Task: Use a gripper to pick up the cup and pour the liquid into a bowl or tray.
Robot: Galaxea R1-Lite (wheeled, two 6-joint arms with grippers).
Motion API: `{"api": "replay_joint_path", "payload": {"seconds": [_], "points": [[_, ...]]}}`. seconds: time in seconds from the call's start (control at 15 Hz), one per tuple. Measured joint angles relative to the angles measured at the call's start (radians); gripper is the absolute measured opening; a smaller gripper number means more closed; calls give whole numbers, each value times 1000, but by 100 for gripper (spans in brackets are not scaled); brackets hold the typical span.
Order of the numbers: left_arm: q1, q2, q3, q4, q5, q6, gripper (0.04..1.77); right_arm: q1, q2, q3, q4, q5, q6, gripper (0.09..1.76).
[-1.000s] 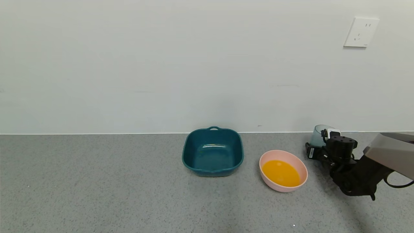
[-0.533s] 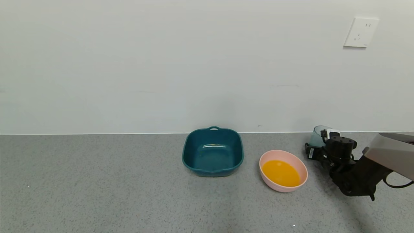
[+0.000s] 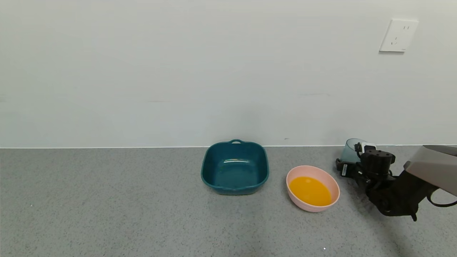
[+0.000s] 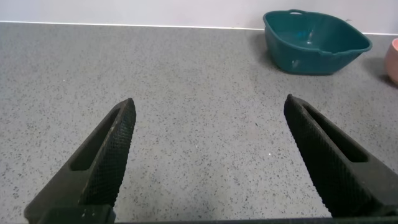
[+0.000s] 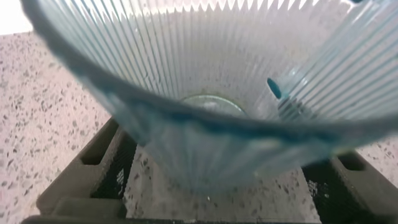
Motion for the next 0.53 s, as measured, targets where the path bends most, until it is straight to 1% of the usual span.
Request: {"api": "replay_joint_path", "payload": {"seconds": [0.33, 0.53], "points": [[0, 0, 0, 0, 0, 0, 172, 0, -89, 58, 105, 15, 2, 167], [0, 0, 0, 0, 0, 0, 172, -4, -179, 137, 141, 61, 0, 168]]}}
